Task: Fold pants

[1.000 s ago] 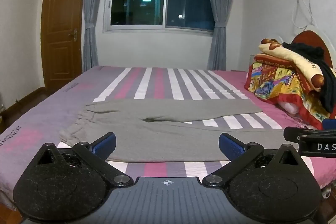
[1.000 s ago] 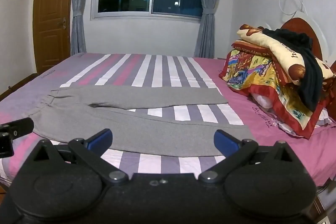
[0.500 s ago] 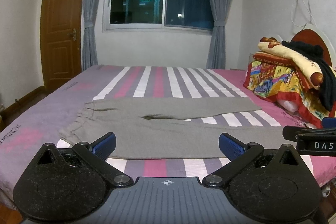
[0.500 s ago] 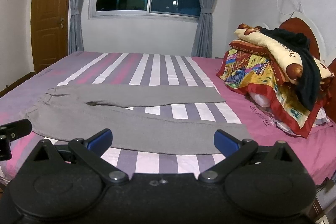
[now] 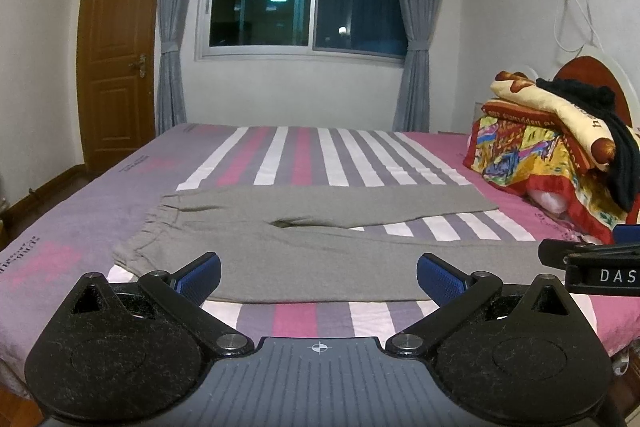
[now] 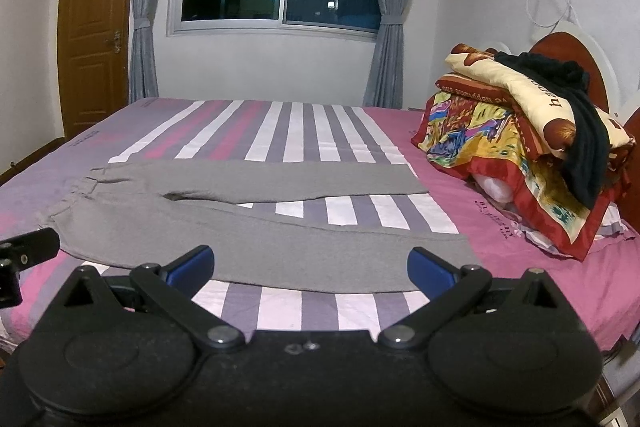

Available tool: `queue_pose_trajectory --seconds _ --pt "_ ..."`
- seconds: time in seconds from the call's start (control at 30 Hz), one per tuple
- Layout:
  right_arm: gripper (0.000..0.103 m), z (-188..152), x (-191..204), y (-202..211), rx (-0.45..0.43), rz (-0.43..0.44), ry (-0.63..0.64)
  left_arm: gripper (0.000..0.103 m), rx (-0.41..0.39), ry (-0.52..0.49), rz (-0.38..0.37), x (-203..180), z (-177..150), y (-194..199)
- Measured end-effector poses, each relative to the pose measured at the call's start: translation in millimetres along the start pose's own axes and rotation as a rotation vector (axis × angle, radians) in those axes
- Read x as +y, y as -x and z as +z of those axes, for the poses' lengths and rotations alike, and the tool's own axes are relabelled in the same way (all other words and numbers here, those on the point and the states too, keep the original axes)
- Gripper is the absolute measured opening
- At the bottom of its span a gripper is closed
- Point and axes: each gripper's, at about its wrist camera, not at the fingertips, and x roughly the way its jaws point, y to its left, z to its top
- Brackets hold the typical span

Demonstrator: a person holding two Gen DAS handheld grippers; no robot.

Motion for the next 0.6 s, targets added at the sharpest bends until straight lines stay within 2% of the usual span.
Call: queue_pose_trajectory --seconds 0.6 --pt "0.103 -2.3 1.7 -0.1 -0.001 0.004 0.002 0.103 -0.004 -0.003 -0.003 -1.4 0.2 2.5"
